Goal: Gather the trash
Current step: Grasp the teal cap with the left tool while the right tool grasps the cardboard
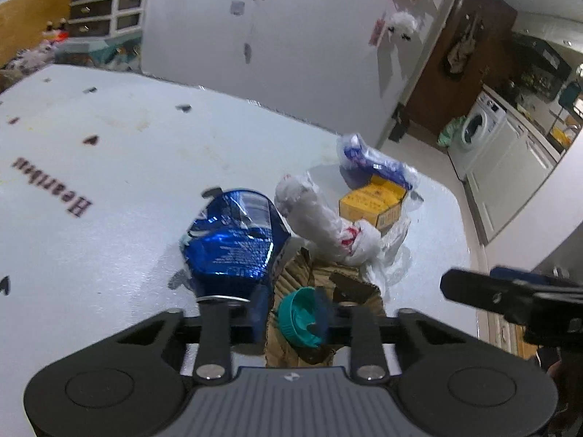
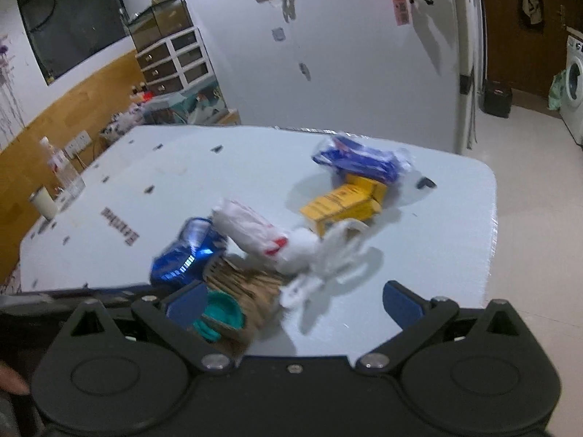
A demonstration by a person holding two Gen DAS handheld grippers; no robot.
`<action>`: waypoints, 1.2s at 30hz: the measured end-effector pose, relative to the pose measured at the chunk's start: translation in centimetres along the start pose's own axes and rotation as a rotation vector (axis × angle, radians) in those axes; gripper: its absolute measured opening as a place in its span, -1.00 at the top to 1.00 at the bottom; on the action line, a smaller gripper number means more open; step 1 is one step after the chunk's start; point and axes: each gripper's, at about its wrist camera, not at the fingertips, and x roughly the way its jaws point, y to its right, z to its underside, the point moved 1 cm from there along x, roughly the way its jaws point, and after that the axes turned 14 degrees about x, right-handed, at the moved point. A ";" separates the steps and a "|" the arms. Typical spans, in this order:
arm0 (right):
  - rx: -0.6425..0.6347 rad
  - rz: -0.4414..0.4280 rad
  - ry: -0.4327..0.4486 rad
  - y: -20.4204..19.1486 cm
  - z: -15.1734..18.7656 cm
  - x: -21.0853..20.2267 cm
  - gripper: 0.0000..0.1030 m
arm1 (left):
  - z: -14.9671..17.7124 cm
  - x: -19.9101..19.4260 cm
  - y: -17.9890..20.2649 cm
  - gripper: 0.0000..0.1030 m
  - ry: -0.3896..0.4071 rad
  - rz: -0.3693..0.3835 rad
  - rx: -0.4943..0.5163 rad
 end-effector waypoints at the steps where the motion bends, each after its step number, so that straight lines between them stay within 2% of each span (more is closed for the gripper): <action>1: -0.002 -0.006 0.001 -0.2 0.0 0.1 -1.00 | 0.0 0.5 -0.1 0.63 -0.010 0.011 0.003; 9: 0.023 0.002 -0.085 -0.8 -0.4 2.6 -0.98 | 0.1 3.2 0.5 0.63 -0.077 0.032 0.053; 13: 0.110 0.002 -0.154 -0.3 -1.0 4.6 -0.42 | 0.6 4.0 0.5 0.63 -0.104 0.012 0.055; 16: 0.148 0.023 -0.186 -0.1 -0.8 5.9 -0.28 | 1.1 4.5 0.6 0.67 -0.126 -0.005 0.062; 20: 0.152 -0.030 -0.227 -0.4 0.0 6.3 -0.22 | 1.6 4.6 1.0 0.67 -0.133 0.007 0.066; 21: 0.141 -0.032 -0.236 -0.6 0.3 6.4 -0.20 | 1.8 4.5 1.1 0.76 -0.133 0.008 0.062; 23: 0.126 -0.035 -0.252 -0.8 0.8 6.5 -0.02 | 2.0 4.4 1.1 0.90 -0.137 0.006 0.057; 26: 0.121 -0.042 -0.277 -0.7 1.4 6.6 0.29 | 2.4 4.0 1.1 0.93 -0.132 0.007 0.044; 28: 0.113 -0.044 -0.279 -0.5 1.5 6.4 0.59 | 2.6 3.6 1.1 0.94 -0.127 0.009 0.036; 30: 0.109 -0.040 -0.282 -0.2 1.7 6.2 0.75 | 2.8 3.1 1.1 0.94 -0.123 0.006 0.031; 36: 0.092 -0.019 -0.293 0.4 2.3 5.3 0.88 | 3.6 1.5 1.2 0.94 -0.111 0.001 0.023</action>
